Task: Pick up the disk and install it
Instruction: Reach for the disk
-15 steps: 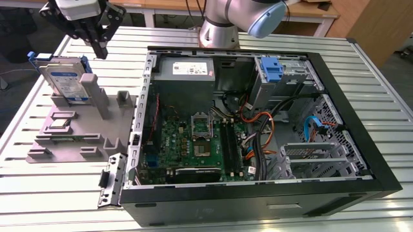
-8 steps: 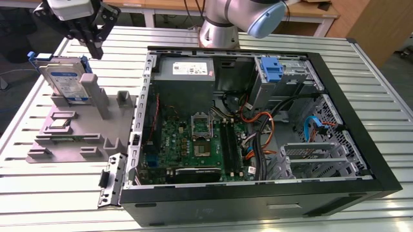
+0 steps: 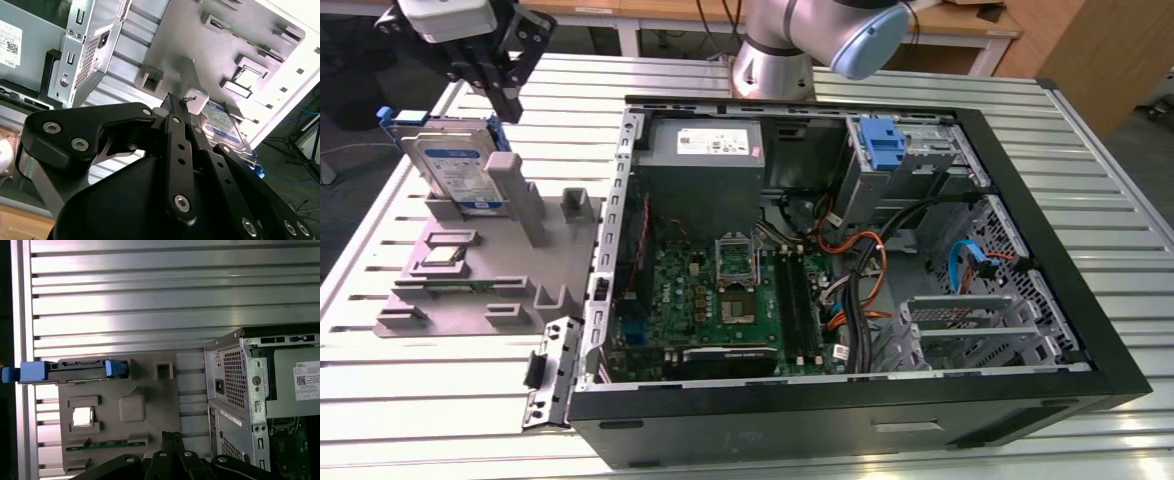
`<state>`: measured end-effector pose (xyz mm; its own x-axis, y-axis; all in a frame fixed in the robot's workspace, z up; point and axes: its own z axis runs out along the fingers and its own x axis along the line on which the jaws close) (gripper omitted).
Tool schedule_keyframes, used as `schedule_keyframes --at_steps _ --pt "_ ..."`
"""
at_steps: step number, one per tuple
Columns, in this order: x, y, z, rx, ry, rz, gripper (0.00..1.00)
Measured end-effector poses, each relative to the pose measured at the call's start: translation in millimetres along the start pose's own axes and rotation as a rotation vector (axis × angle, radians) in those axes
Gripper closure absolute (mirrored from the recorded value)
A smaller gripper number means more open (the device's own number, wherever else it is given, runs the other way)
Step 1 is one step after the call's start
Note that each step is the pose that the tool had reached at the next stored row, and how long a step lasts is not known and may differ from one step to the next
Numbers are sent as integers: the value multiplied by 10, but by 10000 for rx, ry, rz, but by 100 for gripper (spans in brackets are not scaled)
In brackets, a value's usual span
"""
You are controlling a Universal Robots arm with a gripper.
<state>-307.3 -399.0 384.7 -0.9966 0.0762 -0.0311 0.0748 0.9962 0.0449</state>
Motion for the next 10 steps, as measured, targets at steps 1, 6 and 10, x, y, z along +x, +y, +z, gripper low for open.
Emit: schedule_keyframes --at_steps 1,6,10 --pt "10 -1 0 -1 0 0 90" --pt "51 -4 1 0 0 1 90" --pt "89 -7 2 1 1 1 90"
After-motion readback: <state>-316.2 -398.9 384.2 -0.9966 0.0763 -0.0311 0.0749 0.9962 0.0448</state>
